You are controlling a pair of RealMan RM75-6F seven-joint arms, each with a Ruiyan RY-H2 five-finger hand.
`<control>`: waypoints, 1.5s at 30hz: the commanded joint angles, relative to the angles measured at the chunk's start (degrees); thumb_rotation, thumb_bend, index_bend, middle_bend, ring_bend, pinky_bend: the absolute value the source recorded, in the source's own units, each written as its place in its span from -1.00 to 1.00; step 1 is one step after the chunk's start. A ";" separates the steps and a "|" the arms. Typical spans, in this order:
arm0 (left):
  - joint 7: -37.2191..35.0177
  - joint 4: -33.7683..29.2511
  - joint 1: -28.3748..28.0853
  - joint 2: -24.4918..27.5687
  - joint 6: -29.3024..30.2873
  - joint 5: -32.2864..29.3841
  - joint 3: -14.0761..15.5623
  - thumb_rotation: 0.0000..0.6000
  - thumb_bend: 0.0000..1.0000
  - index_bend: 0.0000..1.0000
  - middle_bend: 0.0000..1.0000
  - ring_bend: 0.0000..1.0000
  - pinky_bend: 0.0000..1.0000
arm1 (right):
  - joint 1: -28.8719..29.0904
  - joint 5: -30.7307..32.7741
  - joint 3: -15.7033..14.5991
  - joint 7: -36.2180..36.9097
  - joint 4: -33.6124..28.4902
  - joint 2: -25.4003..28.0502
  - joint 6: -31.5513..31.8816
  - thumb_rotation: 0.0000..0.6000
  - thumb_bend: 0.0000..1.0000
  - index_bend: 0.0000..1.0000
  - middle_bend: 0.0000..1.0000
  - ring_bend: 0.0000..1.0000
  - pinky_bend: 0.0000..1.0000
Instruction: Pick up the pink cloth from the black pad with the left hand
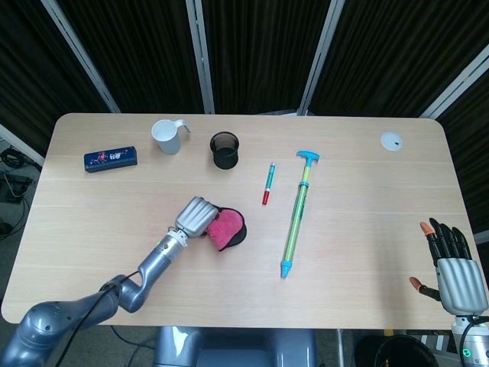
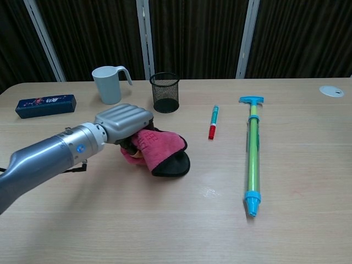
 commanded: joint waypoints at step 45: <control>4.27 -50.43 40.57 46.42 39.45 2.51 10.40 1.00 -1.00 -1.00 -1.00 -1.00 -1.00 | 1.18 -4.66 -1.20 0.37 -0.62 -0.35 -0.16 1.00 -1.00 -1.00 -1.00 -1.00 -1.00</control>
